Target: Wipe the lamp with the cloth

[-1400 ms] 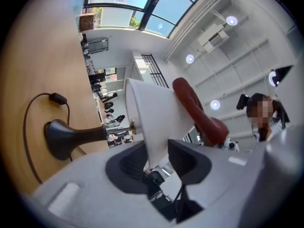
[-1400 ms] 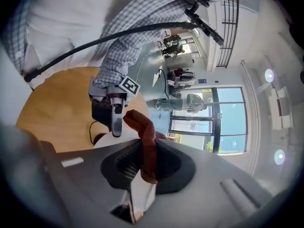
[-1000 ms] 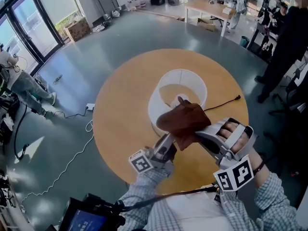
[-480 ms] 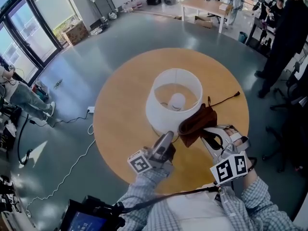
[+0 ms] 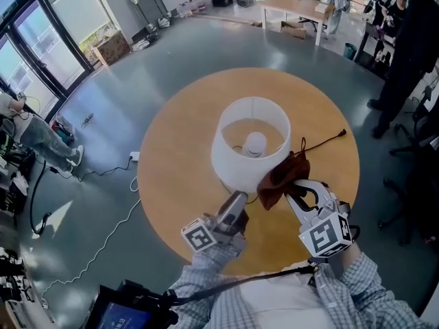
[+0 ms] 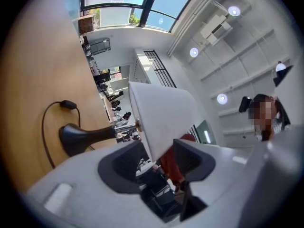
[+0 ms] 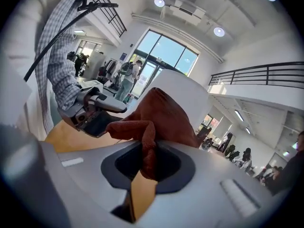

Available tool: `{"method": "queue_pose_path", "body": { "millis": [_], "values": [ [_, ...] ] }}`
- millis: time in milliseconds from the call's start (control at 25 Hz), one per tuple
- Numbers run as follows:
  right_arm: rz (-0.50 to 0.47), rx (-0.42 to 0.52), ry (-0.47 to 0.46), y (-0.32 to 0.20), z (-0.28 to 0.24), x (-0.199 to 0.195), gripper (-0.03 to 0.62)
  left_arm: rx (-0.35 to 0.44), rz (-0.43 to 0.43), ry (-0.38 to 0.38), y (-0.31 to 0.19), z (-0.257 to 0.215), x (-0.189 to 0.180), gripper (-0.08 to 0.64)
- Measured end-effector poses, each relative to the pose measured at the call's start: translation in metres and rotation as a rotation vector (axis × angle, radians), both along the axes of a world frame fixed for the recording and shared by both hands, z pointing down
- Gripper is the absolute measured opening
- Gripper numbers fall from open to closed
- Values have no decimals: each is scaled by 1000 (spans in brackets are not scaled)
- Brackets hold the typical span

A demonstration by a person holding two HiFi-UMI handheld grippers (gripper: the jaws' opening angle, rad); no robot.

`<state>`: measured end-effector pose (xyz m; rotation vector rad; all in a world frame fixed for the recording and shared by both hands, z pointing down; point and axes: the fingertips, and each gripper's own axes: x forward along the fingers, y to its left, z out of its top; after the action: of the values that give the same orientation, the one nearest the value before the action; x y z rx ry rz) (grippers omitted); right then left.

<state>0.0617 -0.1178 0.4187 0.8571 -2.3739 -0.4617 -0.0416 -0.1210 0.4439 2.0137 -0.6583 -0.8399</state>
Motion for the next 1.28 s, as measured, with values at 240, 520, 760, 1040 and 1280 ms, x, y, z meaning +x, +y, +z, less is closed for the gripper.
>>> {"method": "queue_pose_path", "body": {
  "millis": [240,520,760,1040,1280],
  "values": [
    [-1,-28,-36,0,-1,-1,54,43,-80,-171,9,-11,-45,209],
    [-13,-35,-31,-2,0,1,54,324,-101,-591,-2,-91,-69,213],
    [-25,-35,-34,-5,-2,-8,54,626,12,-1002,-11,-159,-45,213],
    [-25,-34,-41,-6,-2,-10,54,925,469,-1616,-12,-141,-8,233],
    [-28,-32,-38,-6,1,-10,54,1023,681,-1849,-24,-134,10,235]
  ]
}}
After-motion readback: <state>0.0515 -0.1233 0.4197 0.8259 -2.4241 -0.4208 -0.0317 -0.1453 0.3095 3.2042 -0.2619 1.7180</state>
